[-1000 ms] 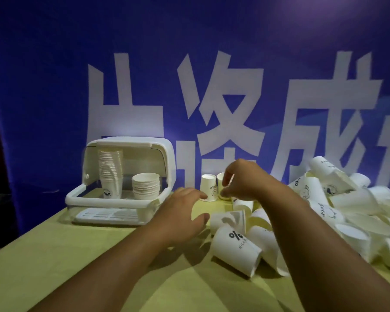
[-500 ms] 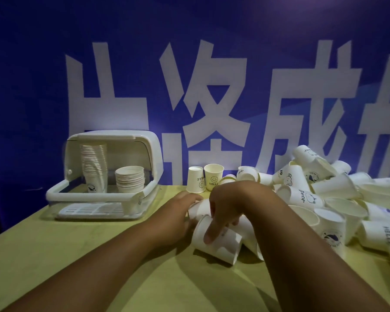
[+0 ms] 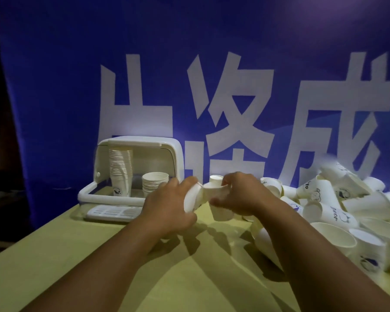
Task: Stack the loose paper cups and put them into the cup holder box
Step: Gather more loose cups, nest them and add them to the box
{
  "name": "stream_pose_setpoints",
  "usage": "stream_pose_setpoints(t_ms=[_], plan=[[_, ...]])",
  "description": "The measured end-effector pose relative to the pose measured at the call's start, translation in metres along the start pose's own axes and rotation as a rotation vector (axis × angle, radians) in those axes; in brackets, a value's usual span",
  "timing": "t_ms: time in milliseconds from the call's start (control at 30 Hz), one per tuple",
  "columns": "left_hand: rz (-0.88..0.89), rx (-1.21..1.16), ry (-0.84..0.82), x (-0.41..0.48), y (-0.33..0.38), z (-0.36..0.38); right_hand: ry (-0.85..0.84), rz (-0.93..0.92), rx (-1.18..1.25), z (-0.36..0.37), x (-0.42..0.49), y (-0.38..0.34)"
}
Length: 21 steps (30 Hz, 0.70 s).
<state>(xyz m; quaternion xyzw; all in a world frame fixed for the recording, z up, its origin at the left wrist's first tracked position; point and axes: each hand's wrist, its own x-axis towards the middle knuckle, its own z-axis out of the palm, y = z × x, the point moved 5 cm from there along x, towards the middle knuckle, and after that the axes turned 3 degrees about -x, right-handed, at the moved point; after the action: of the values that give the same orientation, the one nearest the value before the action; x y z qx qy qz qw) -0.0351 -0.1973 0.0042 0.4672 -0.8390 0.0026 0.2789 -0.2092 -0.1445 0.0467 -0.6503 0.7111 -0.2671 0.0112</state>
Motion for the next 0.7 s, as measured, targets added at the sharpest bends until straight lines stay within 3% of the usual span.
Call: stream_pose_setpoints(t_ms=[167,400,500,700], plan=[[-0.03,0.007,0.285,0.006,-0.015,-0.035,0.205,-0.026,0.145,-0.011,0.025,-0.023],[-0.072,-0.196,0.725,0.006,-0.053,-0.059,0.391,-0.05,0.435,-0.007,0.056,-0.067],[-0.094,-0.206,0.756,0.009,-0.067,-0.059,0.419,-0.053,0.479,0.005,0.064,-0.07],[-0.094,-0.096,0.637,0.018,-0.081,-0.044,0.403,-0.106,0.374,0.016,0.073,-0.07]])
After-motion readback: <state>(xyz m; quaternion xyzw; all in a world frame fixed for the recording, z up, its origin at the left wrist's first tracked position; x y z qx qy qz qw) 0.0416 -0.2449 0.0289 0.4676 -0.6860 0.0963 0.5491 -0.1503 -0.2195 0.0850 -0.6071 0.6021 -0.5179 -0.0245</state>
